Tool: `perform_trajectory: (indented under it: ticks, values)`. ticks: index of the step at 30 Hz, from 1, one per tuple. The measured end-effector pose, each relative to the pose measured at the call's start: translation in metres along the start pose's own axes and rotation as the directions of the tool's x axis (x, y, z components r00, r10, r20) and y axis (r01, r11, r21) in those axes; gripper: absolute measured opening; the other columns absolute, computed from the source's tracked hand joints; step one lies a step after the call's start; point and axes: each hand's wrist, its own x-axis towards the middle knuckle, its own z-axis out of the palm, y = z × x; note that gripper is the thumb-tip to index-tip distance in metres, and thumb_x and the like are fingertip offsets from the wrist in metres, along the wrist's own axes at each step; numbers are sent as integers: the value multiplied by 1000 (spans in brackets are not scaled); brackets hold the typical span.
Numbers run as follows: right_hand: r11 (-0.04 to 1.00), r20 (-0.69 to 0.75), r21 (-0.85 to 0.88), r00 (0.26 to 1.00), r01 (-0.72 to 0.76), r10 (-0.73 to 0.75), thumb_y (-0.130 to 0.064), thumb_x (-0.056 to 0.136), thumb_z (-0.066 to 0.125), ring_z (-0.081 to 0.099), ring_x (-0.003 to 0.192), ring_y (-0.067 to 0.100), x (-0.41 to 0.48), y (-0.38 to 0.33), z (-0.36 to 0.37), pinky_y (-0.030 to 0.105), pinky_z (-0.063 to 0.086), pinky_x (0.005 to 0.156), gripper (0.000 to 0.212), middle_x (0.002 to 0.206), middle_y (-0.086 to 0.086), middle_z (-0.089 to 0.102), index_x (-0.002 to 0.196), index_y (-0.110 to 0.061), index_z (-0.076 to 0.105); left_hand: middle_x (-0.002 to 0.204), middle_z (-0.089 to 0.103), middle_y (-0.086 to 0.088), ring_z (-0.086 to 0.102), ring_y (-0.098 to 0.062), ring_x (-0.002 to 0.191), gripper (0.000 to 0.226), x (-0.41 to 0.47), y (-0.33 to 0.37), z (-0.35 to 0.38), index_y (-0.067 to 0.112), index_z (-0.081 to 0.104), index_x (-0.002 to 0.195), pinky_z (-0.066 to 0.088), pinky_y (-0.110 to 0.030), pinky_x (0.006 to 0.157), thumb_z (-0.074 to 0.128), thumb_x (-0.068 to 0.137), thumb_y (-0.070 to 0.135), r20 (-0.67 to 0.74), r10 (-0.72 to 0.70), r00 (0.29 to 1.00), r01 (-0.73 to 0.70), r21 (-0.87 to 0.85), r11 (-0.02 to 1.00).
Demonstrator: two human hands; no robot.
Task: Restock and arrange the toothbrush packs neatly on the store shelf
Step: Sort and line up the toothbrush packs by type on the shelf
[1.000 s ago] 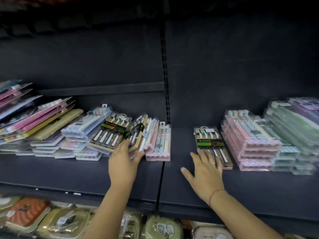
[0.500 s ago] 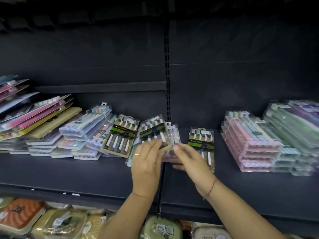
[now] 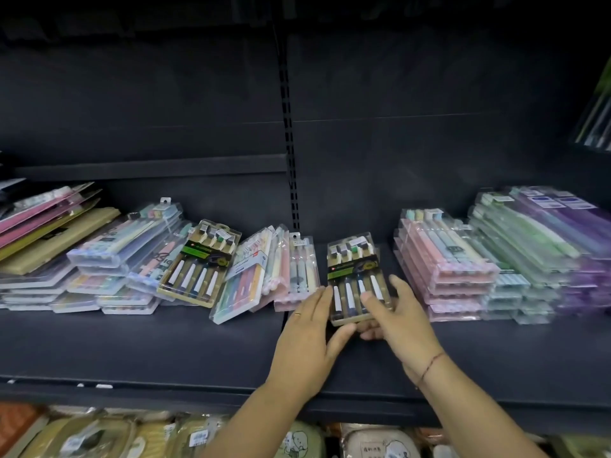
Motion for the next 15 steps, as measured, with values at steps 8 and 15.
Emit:
perform_trajectory:
  ticks: [8,15]
  values:
    - [634,30,-740,954,223,-300,-29,86,71,39,126,19,0,25,-10,32,41,104,69,138,-2,29,145,-30,35,149,39,7,25,-6,137,61,13,6,5,25,24,153,16,-14,110,50,99,38,14,-111,994,112,-119,987]
    - [683,83,-680,954,266,-289,-16,93,63,49,120,17,3,32,-12,25,41,98,67,143,1,37,150,-31,30,131,57,9,45,-11,119,55,19,23,13,25,37,148,34,-22,98,57,97,32,-49,-140,989,132,-140,981]
